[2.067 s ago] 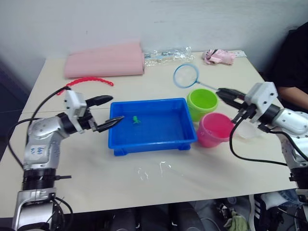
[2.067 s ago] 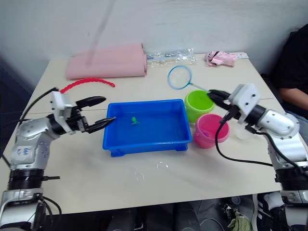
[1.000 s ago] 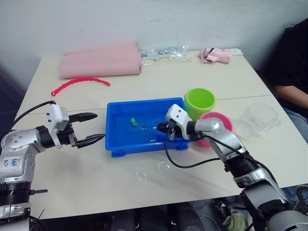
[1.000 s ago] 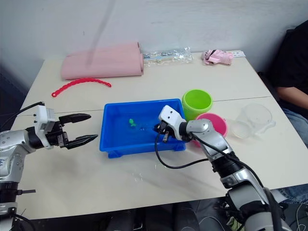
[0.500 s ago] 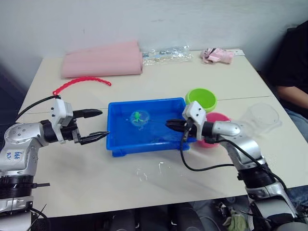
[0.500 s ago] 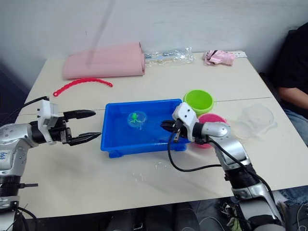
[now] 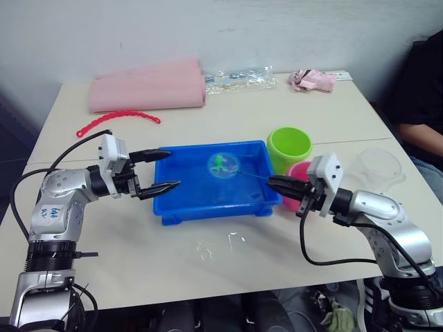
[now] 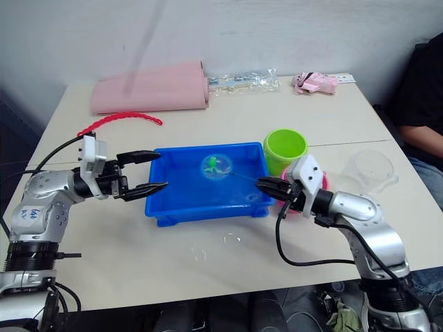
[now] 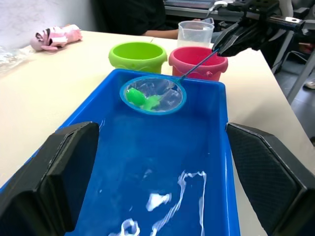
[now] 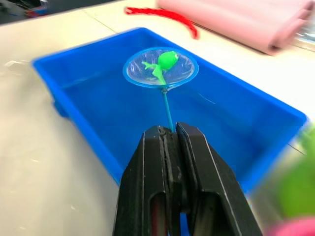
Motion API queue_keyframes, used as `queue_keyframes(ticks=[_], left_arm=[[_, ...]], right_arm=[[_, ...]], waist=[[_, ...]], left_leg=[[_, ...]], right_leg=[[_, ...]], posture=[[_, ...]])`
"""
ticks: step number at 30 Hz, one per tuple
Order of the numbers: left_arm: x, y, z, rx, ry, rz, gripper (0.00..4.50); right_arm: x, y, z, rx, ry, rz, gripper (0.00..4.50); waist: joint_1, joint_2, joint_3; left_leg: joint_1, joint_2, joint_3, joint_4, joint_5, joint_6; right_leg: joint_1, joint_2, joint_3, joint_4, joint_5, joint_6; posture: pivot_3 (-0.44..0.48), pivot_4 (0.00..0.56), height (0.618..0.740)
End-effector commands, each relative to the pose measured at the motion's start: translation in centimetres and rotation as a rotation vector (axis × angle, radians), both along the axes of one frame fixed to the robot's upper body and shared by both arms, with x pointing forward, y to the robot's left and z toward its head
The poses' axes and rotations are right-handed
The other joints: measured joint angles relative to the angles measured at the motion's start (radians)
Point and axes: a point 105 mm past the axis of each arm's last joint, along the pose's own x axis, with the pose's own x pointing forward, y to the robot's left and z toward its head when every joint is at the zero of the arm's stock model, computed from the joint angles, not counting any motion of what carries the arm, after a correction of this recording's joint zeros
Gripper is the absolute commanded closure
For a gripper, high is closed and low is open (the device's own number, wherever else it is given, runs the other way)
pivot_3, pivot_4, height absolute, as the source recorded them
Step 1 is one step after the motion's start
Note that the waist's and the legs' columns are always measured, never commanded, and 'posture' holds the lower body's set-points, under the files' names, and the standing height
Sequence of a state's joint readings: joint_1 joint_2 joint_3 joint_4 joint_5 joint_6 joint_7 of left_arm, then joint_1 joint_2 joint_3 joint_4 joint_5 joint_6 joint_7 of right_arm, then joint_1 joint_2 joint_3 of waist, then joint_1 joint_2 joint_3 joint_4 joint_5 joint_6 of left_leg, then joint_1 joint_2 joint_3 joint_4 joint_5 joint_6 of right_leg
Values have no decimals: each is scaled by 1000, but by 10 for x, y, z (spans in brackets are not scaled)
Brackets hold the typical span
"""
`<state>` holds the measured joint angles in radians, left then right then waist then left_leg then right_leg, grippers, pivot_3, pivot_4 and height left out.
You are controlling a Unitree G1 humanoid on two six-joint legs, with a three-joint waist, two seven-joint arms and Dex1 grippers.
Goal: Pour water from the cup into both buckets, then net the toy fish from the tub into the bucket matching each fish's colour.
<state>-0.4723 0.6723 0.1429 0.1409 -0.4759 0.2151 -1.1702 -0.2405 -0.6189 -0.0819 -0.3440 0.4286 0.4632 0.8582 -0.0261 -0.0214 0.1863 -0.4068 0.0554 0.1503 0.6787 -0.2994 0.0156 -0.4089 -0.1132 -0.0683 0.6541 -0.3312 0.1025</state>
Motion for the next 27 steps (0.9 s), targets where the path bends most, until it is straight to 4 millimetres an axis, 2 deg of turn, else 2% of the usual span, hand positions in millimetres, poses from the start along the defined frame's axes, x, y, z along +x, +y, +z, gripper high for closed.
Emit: queue_keyframes(ticks=[1,9,12,23,27], left_arm=[[5,-4,8,11,-44,-12,33],[6,-19,16,-36,-40,-43,33],[4,-24,15,-43,-30,-49,33],[1,-39,10,-72,-15,-63,33],[0,-44,8,-77,-10,-71,33]], right_arm=[[-5,-8,26,22,-106,-30,4500],[-11,-29,56,3,-210,-112,4500],[-8,-41,66,-7,-247,-169,4500],[15,-98,75,-177,-293,-334,4500],[25,-110,69,-332,-363,-353,4500]], waist=[[-1,0,0],[2,0,0],[2,0,0],[1,0,0],[1,0,0]], left_leg=[[0,0,0,0,0,0],[0,0,0,0,0,0],[0,0,0,0,0,0],[0,-1,0,1,0,1],[0,-1,0,1,0,1]], right_leg=[[0,0,0,0,0,0],[0,0,0,0,0,0],[0,0,0,0,0,0],[1,0,0,0,0,0],[1,0,0,0,0,0]], posture=[[0,150,740],[0,150,740],[0,150,740],[0,150,740],[0,150,740]])
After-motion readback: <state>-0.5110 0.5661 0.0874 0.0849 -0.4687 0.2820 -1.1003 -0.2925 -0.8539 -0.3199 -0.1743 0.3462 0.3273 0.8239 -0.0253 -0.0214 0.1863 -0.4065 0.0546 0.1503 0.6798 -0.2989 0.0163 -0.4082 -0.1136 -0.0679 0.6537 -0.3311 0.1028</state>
